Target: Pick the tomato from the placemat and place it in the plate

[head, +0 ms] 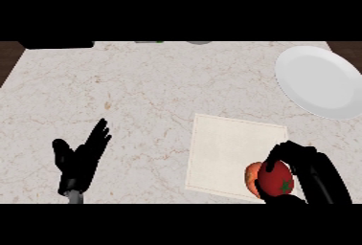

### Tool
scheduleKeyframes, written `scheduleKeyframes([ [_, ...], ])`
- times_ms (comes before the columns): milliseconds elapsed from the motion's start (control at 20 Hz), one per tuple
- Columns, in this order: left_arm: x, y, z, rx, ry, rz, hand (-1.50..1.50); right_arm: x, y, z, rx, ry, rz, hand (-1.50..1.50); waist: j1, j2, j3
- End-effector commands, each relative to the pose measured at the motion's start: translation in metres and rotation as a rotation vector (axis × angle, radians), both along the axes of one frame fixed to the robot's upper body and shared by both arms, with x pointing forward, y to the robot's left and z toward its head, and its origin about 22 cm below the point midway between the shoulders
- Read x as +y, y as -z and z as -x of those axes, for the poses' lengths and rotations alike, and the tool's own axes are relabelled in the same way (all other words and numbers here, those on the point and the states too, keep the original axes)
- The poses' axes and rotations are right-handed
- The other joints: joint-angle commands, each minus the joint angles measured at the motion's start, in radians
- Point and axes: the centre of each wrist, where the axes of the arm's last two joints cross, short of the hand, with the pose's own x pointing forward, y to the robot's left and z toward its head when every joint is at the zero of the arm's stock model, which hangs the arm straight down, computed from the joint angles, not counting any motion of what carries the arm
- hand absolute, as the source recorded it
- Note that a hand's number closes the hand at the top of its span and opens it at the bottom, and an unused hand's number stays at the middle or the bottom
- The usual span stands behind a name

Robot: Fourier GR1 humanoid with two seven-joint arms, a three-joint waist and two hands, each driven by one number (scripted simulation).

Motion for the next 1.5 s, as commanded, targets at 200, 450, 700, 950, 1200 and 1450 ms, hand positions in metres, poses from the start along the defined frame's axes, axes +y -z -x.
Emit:
scheduleKeyframes([
  [200,-0.007,0.016,0.004,0.040,0.032,0.008,0.00,-0.053,-0.026,-0.004,-0.076,0.198,-0.260,1.50,0.022,0.010,-0.005],
  [450,-0.006,0.004,0.001,0.043,0.028,0.012,0.00,-0.099,0.008,-0.020,-0.079,0.264,-0.430,1.50,0.029,0.011,-0.003],
  [700,-0.013,0.002,-0.005,0.028,0.043,0.015,0.00,-0.150,-0.020,-0.069,-0.164,0.329,-0.426,1.50,0.035,0.012,-0.004],
  [950,-0.013,0.010,-0.009,0.009,0.046,-0.002,0.00,-0.172,0.003,-0.121,-0.233,0.438,-0.376,1.50,0.054,0.019,-0.003],
  [1200,-0.021,-0.004,-0.018,0.015,0.073,0.021,0.00,-0.199,0.013,-0.151,-0.236,0.448,-0.390,1.50,0.064,0.022,-0.002],
  [1450,0.002,-0.004,-0.022,0.006,0.087,0.007,0.00,-0.233,-0.015,-0.164,-0.254,0.470,-0.382,1.50,0.078,0.030,-0.001],
])
